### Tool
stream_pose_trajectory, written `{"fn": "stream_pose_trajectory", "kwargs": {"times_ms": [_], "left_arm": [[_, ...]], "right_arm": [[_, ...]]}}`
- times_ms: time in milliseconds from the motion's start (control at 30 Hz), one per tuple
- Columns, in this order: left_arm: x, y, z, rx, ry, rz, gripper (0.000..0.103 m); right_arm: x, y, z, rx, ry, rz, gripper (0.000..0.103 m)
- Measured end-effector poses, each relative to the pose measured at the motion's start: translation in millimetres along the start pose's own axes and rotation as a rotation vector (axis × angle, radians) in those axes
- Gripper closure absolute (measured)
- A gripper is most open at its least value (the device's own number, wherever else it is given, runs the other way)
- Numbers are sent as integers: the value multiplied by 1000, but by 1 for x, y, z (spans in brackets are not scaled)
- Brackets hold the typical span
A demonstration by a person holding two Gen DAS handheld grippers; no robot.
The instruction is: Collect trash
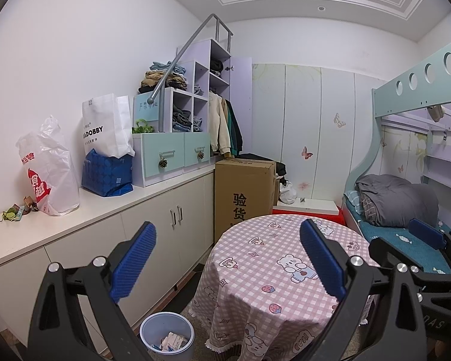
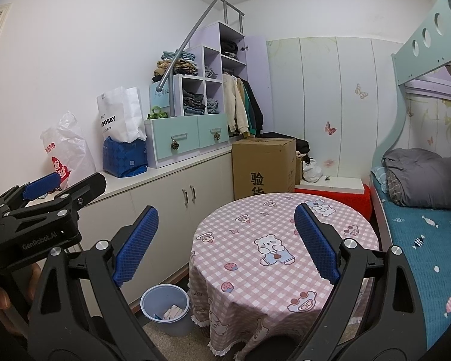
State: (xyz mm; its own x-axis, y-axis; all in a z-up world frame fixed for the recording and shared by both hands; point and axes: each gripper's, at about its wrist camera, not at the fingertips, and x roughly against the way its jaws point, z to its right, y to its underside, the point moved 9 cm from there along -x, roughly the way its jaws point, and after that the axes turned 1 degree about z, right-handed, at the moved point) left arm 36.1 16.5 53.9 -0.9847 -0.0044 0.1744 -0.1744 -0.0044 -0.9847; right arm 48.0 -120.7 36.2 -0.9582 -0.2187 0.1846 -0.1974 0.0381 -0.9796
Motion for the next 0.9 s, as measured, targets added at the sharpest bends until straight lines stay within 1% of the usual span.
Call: {"fn": "stream_pose_trajectory", "kwargs": {"times_ms": [900], "left_arm": [[-1, 1, -1, -4, 4, -5, 8]], "right_arm": [[-1, 0, 1, -1, 0, -6, 13]]}}
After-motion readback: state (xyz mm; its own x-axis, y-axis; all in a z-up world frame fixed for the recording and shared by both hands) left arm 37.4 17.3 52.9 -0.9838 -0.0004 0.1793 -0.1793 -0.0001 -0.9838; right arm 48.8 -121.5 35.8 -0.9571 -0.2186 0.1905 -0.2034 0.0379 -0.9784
